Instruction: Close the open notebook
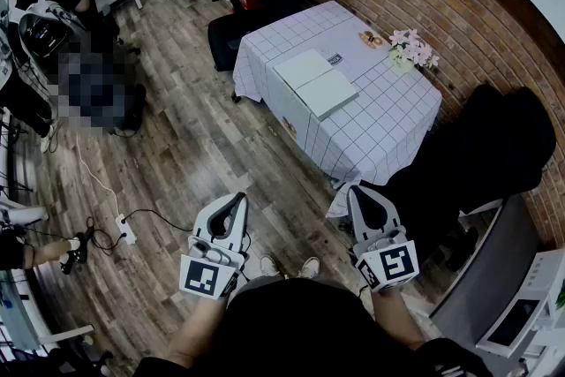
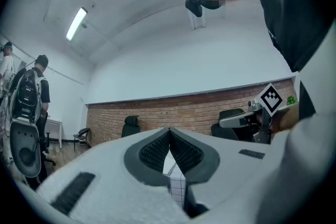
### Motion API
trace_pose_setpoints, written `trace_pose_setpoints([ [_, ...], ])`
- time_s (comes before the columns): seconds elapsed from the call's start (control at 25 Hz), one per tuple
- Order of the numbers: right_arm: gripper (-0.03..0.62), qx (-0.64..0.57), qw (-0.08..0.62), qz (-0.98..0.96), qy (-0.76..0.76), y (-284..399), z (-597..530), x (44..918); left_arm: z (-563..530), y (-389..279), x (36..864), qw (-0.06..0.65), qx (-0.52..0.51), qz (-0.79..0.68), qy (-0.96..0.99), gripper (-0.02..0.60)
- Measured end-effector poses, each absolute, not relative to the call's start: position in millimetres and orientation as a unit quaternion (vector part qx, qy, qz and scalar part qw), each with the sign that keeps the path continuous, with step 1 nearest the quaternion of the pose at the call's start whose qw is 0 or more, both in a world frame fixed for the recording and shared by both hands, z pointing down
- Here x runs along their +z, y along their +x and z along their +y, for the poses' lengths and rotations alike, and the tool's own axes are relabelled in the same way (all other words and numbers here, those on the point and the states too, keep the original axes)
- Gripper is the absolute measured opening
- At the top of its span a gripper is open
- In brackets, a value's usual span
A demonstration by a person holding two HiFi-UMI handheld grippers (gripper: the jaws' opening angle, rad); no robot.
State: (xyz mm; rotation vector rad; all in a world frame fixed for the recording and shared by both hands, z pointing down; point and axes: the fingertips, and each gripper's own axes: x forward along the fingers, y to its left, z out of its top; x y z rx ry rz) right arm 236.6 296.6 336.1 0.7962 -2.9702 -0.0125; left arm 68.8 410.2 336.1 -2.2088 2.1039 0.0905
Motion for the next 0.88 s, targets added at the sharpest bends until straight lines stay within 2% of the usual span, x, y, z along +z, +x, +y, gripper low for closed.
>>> trace_pose_setpoints([
  [0.56,0.014,0.023,0.024,-0.97,0.241,213,306,339,416,50,340,0.04,0.04,0.686,-0.725,0.025],
  [0.88,0.014,0.035,0.044,-0.967,0.25,195,330,356,430,31,363,0.02,0.05,0.676,-0.735,0.025],
])
